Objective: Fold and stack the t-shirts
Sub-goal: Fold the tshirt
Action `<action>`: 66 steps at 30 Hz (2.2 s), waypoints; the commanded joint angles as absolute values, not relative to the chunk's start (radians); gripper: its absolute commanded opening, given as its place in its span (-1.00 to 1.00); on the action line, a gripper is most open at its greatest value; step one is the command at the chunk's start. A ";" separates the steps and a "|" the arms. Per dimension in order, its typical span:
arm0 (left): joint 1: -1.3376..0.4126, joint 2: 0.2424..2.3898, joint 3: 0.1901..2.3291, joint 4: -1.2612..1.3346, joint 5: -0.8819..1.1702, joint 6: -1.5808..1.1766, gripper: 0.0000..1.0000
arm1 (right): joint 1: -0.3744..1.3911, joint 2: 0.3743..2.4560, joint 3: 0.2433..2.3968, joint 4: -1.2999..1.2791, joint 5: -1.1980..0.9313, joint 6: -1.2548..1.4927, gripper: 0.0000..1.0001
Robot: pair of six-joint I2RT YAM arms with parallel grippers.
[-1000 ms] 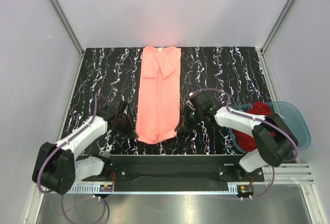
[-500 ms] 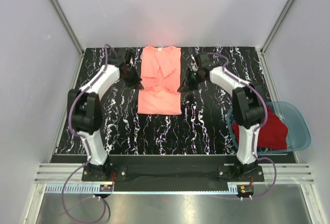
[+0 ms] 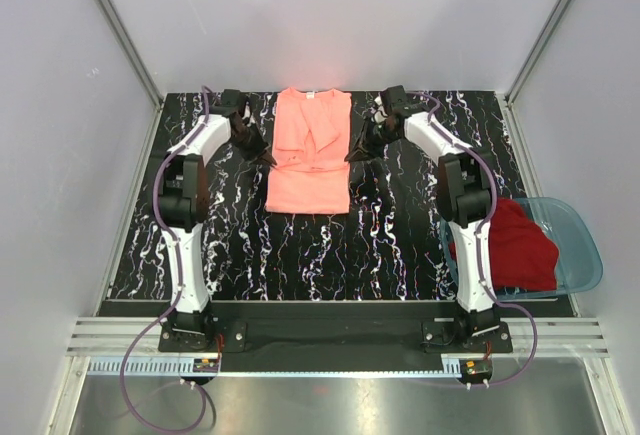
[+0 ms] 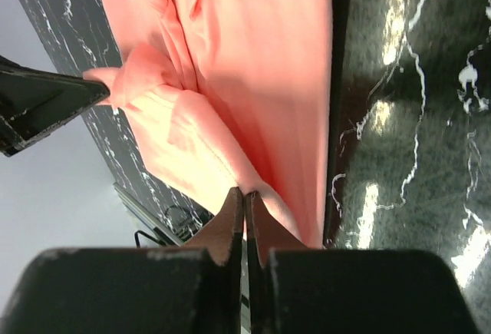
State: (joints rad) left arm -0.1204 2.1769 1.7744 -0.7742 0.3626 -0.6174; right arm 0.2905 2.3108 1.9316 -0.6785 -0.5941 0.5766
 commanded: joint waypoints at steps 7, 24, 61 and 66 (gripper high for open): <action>-0.120 2.226 1.893 -0.680 0.492 -0.606 -0.98 | 0.262 2.401 2.071 -0.663 -0.666 0.604 -1.00; -0.109 2.303 1.993 -0.683 0.535 -0.600 -0.94 | 0.241 2.482 2.183 -0.624 -0.715 0.643 -1.00; -0.272 2.210 1.799 -0.399 0.630 -0.584 -0.50 | 0.284 2.420 2.037 -0.414 -0.729 0.722 -1.00; -0.275 2.258 1.810 -0.399 0.641 -0.574 -0.51 | 0.287 2.476 2.042 -0.324 -0.750 0.813 -1.00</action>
State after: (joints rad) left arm -0.2802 2.2433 1.7733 -0.4522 0.5945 -0.5690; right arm 0.2977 2.4458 2.0354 -0.4244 -0.7223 0.7414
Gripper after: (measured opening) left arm 0.249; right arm 0.011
